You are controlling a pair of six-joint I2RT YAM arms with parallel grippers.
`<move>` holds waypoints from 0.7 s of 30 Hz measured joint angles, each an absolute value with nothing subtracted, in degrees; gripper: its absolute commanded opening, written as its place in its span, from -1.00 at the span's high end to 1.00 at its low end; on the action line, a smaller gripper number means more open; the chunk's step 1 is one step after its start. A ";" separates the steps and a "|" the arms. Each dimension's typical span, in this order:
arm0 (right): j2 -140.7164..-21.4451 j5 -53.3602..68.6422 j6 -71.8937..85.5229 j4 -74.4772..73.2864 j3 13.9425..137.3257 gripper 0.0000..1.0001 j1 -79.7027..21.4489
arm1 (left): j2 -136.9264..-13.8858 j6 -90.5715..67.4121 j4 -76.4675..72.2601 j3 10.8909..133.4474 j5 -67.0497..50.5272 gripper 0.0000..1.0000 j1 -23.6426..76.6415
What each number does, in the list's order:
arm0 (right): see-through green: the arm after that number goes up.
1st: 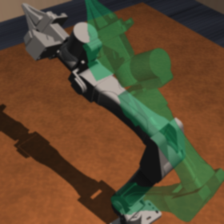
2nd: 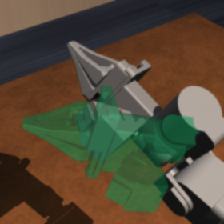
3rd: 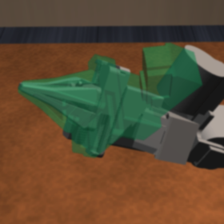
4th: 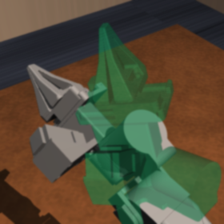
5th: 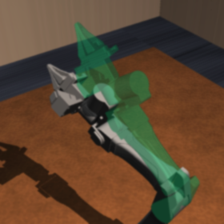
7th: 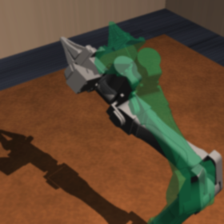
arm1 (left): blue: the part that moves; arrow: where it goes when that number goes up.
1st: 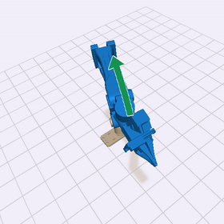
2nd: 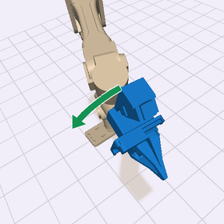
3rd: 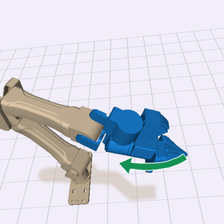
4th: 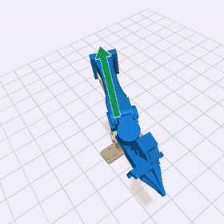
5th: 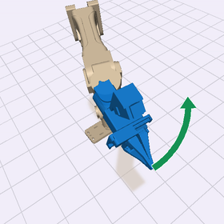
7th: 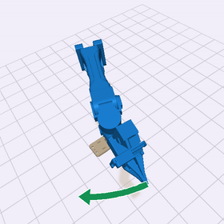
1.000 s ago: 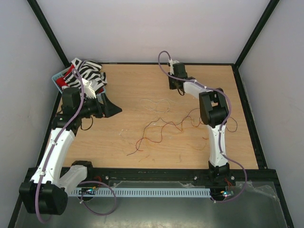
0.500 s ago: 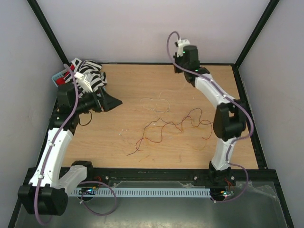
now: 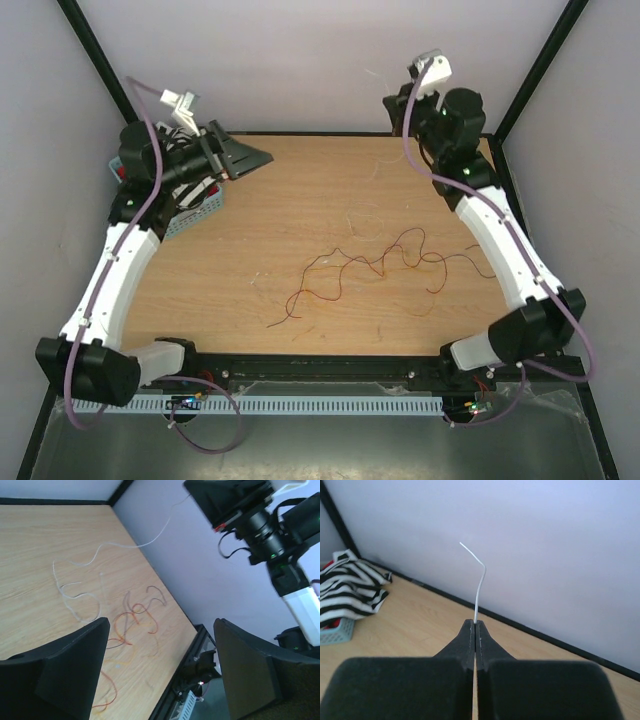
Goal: Zip-tie the wires
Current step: Pick up the cable at the center of the board.
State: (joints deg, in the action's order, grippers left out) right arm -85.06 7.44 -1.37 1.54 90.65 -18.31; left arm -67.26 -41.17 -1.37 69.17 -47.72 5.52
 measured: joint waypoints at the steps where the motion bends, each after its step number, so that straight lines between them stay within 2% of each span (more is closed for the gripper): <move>1: -83.02 8.49 -1.34 2.76 87.94 1.00 -18.31 | -68.36 -41.76 -2.20 70.41 -47.46 -0.72 7.11; 9: -72.16 16.73 -0.10 12.21 71.13 1.00 -18.31 | -75.66 -43.00 -7.86 78.54 -42.39 -0.62 20.10; 13: -69.49 20.36 0.71 15.92 67.31 1.00 -18.31 | -80.03 -43.55 -10.61 81.78 -39.75 -0.47 24.29; 21: -65.80 26.37 3.11 20.80 63.44 1.00 -18.31 | -89.25 -44.60 -13.37 86.13 -36.42 -0.34 29.74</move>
